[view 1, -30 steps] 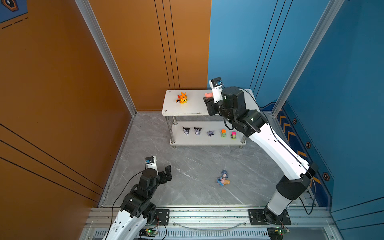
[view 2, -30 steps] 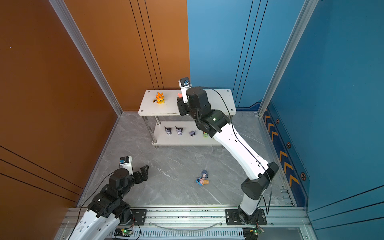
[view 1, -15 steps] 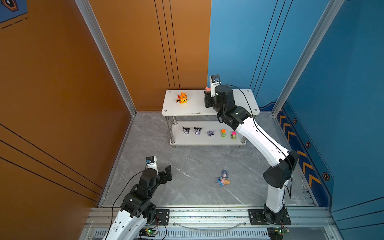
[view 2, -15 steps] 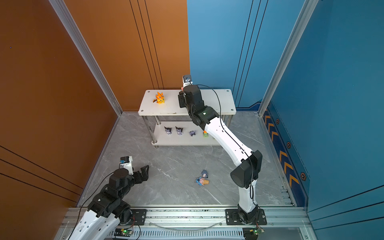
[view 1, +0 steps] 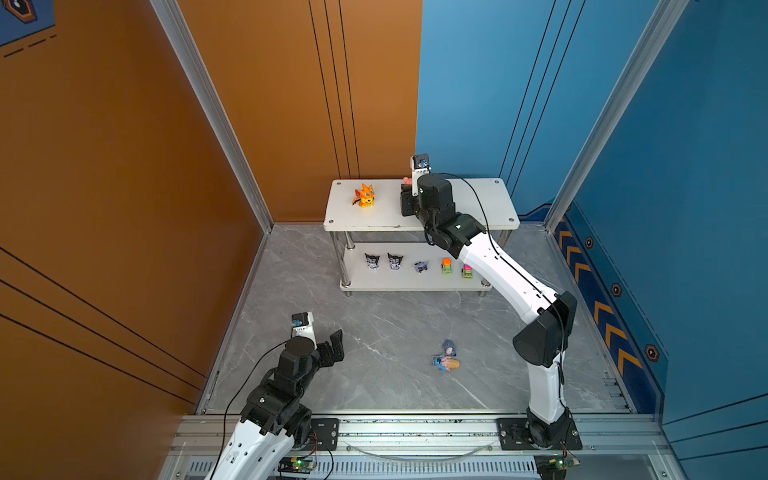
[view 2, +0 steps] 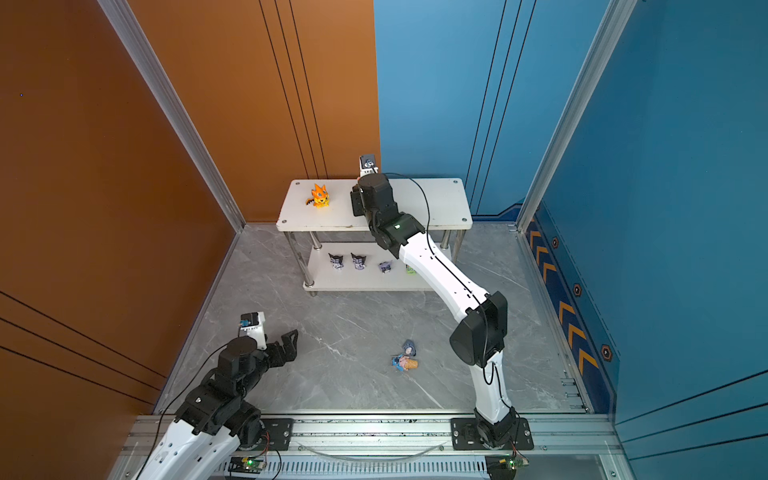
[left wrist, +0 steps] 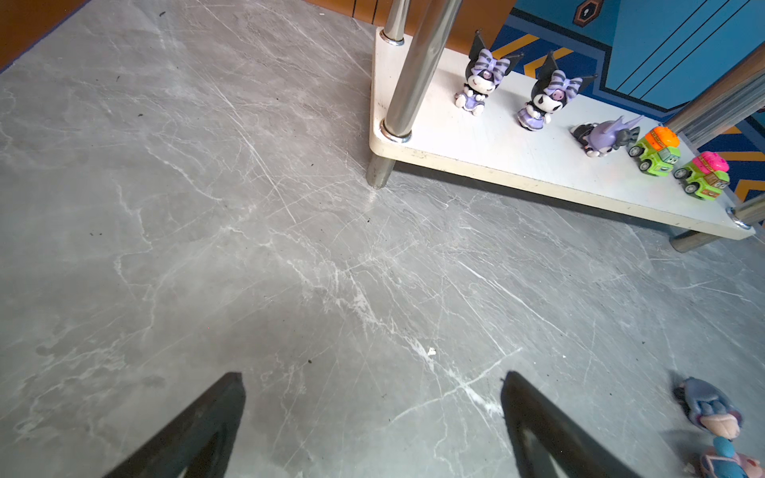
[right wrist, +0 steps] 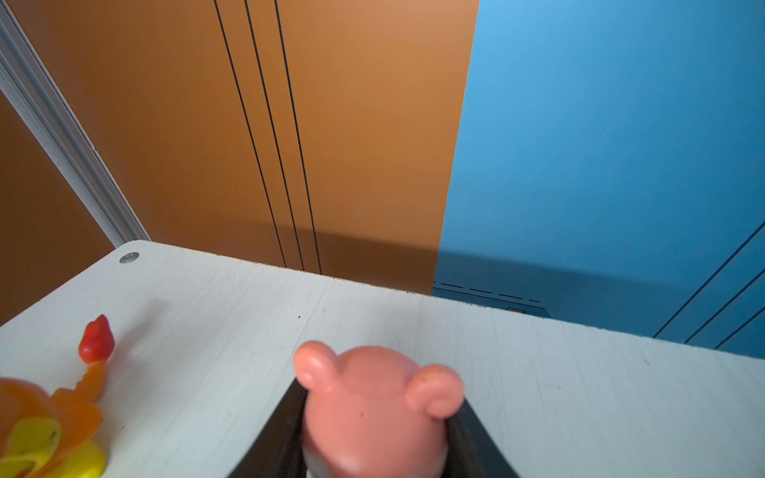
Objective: Organize plastic toys on shelves
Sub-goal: Place the plastic toy on the shelf.
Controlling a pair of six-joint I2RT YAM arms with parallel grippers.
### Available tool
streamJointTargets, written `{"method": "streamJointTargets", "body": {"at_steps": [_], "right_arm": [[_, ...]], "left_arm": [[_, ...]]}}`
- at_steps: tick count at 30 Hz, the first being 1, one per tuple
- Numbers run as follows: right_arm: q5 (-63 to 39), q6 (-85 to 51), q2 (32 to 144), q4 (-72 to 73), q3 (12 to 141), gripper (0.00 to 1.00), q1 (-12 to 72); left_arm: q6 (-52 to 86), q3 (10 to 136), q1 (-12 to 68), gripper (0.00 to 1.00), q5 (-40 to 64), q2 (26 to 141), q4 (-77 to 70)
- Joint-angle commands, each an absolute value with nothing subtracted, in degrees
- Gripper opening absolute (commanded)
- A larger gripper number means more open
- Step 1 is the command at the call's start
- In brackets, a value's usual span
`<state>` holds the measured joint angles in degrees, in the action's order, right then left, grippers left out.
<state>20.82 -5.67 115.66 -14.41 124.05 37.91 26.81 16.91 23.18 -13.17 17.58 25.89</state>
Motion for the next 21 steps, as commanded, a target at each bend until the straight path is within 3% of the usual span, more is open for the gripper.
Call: {"method": "streamJointTargets", "body": {"at_steps": [1, 21], "right_arm": [[19.6, -6.7, 115.2, -13.6, 125.4, 0.25, 38.1], [18.0, -7.7, 113.8, -11.7, 121.4, 0.26, 39.1]], "left_arm": [[25.7, 15.9, 22.6, 0.98, -12.2, 17.3, 24.5], [25.8, 15.9, 22.6, 0.98, -12.2, 17.2, 24.4]]}}
